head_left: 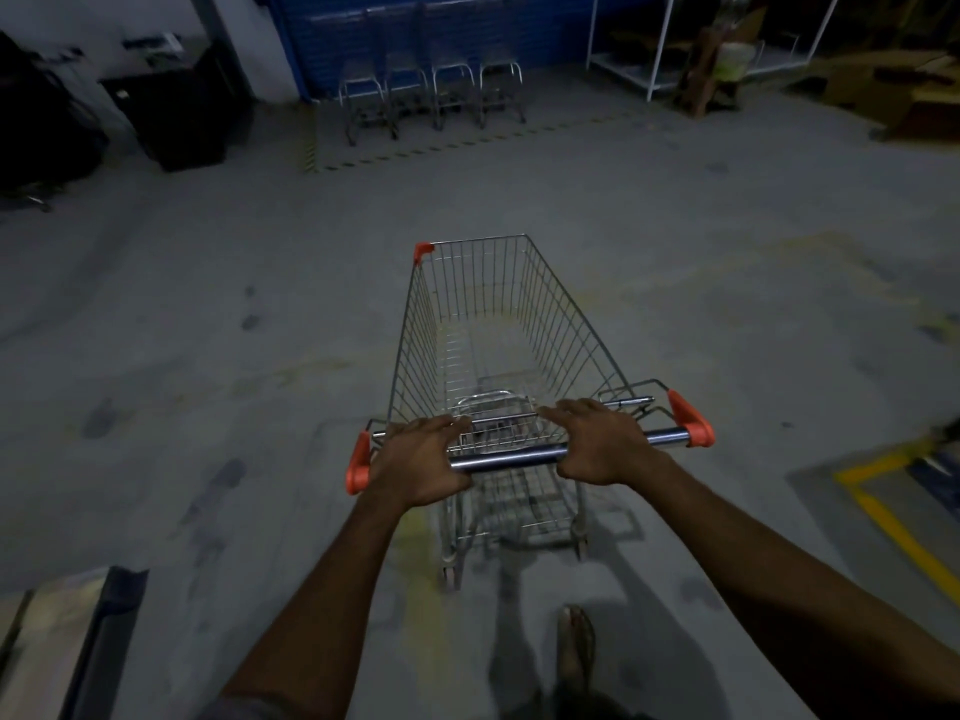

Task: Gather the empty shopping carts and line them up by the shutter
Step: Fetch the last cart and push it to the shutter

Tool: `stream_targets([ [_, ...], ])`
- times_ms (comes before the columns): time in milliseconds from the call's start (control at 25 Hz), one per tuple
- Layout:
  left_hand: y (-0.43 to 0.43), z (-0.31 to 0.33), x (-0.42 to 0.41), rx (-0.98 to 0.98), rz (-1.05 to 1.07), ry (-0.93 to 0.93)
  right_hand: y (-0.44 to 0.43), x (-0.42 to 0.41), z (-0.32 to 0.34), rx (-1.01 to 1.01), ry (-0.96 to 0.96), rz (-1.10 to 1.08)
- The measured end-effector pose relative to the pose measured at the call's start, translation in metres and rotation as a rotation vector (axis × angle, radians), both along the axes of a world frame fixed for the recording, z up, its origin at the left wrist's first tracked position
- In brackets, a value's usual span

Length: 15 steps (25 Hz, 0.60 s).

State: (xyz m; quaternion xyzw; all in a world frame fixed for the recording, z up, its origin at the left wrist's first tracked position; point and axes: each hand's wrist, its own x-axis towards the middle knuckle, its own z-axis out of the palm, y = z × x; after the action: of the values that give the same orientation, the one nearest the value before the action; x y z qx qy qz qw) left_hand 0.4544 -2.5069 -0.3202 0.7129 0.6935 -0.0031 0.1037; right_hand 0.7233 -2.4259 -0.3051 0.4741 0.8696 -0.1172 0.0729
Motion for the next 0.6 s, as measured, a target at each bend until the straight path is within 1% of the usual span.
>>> stream_targets([
  [160,0.078,-0.003,-0.021,0.009,0.017,0.004,0.088,-0.009,-0.006,-0.026,-0.015,0.07],
  [280,0.147,-0.006,-0.026,-0.008,0.041,0.005,0.166,-0.008,-0.01,-0.023,0.021,0.05],
  [480,0.262,-0.007,-0.031,-0.032,0.07,0.006,0.284,-0.02,-0.008,-0.016,0.019,0.006],
  [600,0.325,-0.007,-0.038,-0.034,0.064,0.013,0.349,-0.026,-0.005,-0.007,0.017,0.017],
])
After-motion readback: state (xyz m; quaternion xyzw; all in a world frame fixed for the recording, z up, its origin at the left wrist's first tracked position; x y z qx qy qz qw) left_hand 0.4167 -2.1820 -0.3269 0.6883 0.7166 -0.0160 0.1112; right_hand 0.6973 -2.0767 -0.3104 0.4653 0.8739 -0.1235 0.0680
